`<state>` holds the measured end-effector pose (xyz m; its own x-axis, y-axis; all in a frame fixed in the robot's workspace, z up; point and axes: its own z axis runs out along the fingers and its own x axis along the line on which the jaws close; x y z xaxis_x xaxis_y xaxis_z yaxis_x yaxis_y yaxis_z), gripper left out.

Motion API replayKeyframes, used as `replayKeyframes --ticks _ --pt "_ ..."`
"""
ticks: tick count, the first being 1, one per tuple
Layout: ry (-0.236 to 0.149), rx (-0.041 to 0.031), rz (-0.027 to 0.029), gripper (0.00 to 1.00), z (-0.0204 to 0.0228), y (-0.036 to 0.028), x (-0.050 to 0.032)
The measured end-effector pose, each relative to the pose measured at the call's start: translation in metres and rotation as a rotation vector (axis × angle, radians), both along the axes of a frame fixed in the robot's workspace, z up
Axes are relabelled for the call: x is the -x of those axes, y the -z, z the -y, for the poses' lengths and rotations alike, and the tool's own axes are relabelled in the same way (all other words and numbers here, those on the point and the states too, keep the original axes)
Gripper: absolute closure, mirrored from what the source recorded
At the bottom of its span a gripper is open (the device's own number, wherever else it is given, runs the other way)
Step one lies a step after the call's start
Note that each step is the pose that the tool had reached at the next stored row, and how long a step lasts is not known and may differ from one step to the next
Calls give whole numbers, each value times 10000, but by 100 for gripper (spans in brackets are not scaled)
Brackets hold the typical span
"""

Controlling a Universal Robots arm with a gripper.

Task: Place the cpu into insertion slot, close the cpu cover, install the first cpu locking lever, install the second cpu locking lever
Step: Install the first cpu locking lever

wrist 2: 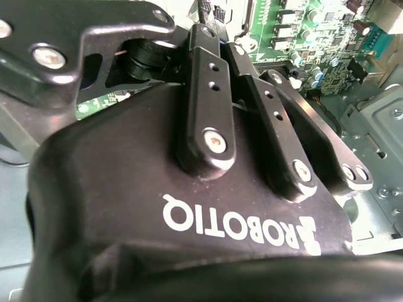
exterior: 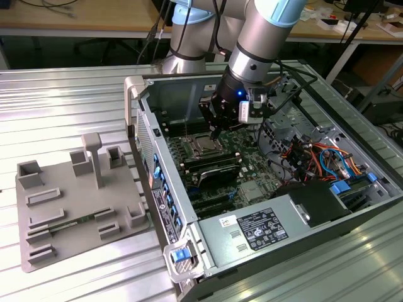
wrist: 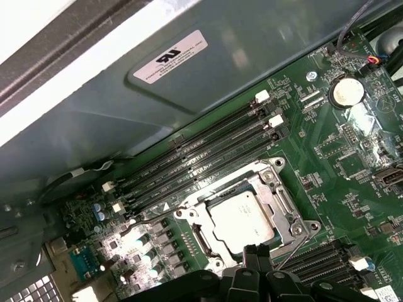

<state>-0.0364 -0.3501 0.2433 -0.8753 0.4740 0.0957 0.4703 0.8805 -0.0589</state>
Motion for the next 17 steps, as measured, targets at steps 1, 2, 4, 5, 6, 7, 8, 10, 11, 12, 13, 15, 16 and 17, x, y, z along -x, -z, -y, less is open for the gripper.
replayKeyframes --ticks 1,2,4,5,6,7,8,10,11,12,13,15,16,17 --pt "-14 -1 0 89 0 0 0" --pt "-37 -1 0 89 0 0 0" --pt "-69 -4 0 89 0 0 0" --pt "-96 -6 0 89 0 0 0" --pt "-130 -7 0 89 0 0 0" --pt "-157 -9 0 89 0 0 0" --pt "-183 -9 -1 89 0 0 0" --pt "-215 -10 0 89 0 0 0" --pt "-231 -11 0 89 0 0 0" --pt "-247 -11 0 89 0 0 0" --pt "-271 -12 0 89 0 0 0" --pt "-331 -15 0 89 0 0 0" --pt "-353 -16 0 89 0 0 0" --pt "-367 -17 0 89 0 0 0"
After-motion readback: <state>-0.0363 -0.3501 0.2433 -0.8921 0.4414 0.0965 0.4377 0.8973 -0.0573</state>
